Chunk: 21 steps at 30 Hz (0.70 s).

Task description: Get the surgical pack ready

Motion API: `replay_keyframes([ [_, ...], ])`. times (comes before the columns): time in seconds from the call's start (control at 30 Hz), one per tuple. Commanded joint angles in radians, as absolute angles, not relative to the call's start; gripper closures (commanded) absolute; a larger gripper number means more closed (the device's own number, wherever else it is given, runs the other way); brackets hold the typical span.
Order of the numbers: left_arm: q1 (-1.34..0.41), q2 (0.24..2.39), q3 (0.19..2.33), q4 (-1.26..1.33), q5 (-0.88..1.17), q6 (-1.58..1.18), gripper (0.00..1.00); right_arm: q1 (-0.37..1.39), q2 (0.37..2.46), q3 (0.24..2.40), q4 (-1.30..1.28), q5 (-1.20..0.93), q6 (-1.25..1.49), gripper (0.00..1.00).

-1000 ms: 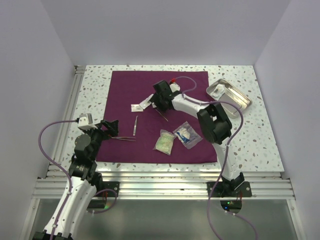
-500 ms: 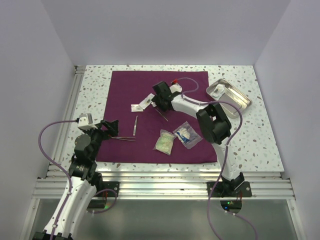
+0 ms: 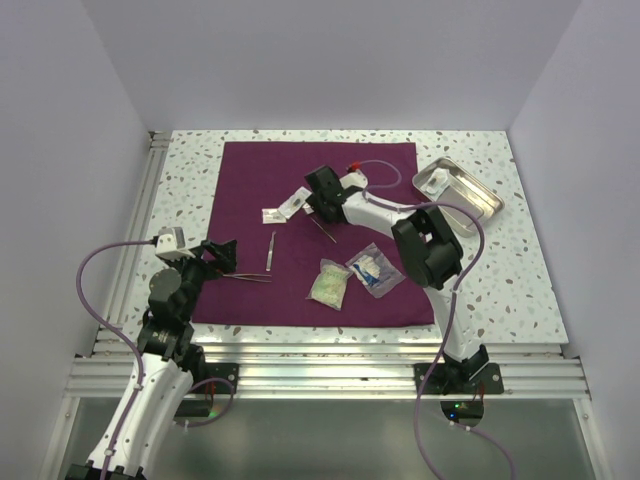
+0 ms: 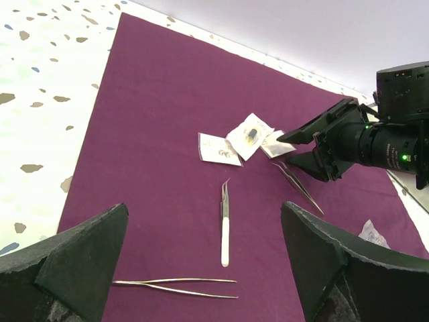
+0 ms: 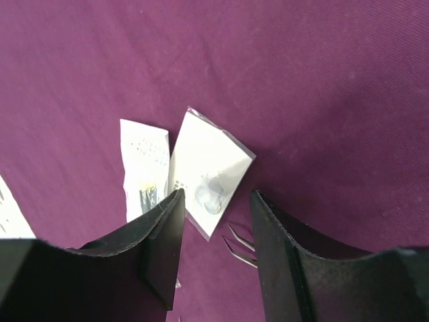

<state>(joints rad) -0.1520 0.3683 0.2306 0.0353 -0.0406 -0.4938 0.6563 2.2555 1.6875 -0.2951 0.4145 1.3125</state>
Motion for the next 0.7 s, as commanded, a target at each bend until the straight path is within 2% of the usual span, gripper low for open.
replay_keyframes([
  [0.0,-0.155,0.361,0.236,0.058,-0.038,-0.477,0.00,0.657,2.240,1.658,-0.296,0.489,1.376,0.53],
  [0.23,-0.155,0.362,0.236,0.060,-0.038,-0.477,0.00,0.655,2.229,1.598,-0.184,0.520,1.437,0.60],
  [0.33,-0.155,0.364,0.235,0.060,-0.038,-0.477,0.00,0.652,2.232,1.600,-0.152,0.522,1.440,0.72],
  [0.4,-0.155,0.364,0.235,0.060,-0.038,-0.477,0.00,0.650,2.230,1.598,-0.143,0.525,1.437,0.90],
  [0.47,-0.155,0.365,0.235,0.060,-0.040,-0.476,0.00,0.647,2.224,1.595,-0.135,0.528,1.434,1.00],
  [0.67,-0.155,0.362,0.235,0.060,-0.040,-0.476,0.00,0.641,2.125,1.519,-0.104,0.575,1.391,1.00],
])
